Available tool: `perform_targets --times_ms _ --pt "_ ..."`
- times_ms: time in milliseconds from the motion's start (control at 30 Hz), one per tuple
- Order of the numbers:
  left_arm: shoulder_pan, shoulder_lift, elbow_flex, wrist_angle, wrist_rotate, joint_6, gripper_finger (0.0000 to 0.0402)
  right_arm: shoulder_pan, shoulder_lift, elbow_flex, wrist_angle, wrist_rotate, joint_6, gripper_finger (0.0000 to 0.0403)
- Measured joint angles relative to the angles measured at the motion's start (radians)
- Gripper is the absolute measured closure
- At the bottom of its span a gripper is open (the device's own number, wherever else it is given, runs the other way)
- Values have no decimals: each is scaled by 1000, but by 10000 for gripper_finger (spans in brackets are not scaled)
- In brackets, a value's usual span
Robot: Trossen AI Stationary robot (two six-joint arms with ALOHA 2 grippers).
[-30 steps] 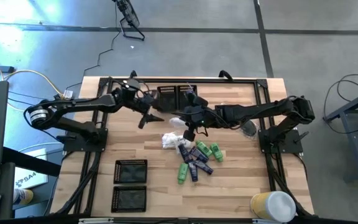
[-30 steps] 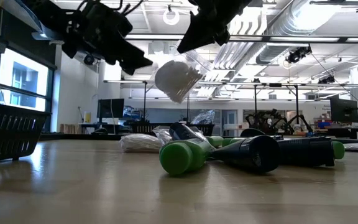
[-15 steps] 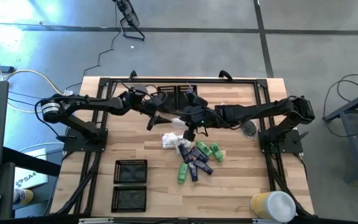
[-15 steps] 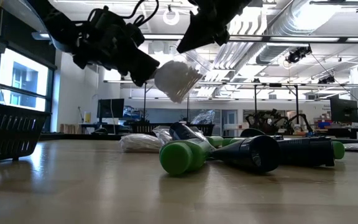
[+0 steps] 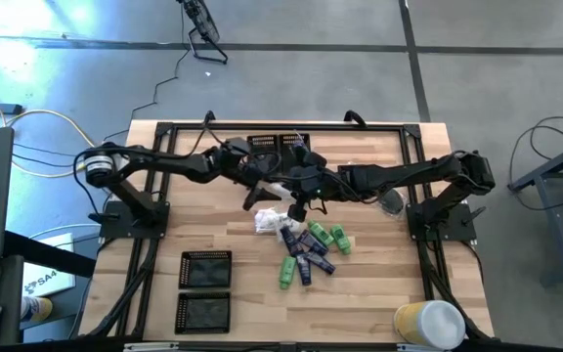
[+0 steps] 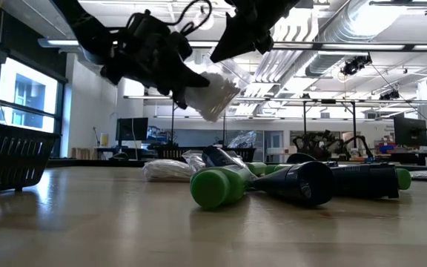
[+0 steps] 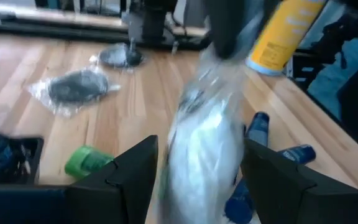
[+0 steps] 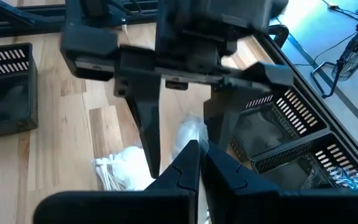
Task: Pick & Place Travel size toiletries
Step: Put the white cotton pack into the top middle basket
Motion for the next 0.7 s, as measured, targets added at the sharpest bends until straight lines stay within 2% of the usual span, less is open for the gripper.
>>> perform_targets --times_ms 200,500,700 --pt "1 12 5 -13 6 2 199 0 0 0 0 1 -3 399" --pt "1 12 5 -16 8 2 289 0 0 0 0 22 -15 399" --pt "1 12 5 -16 9 2 327 0 0 0 0 19 -19 399"
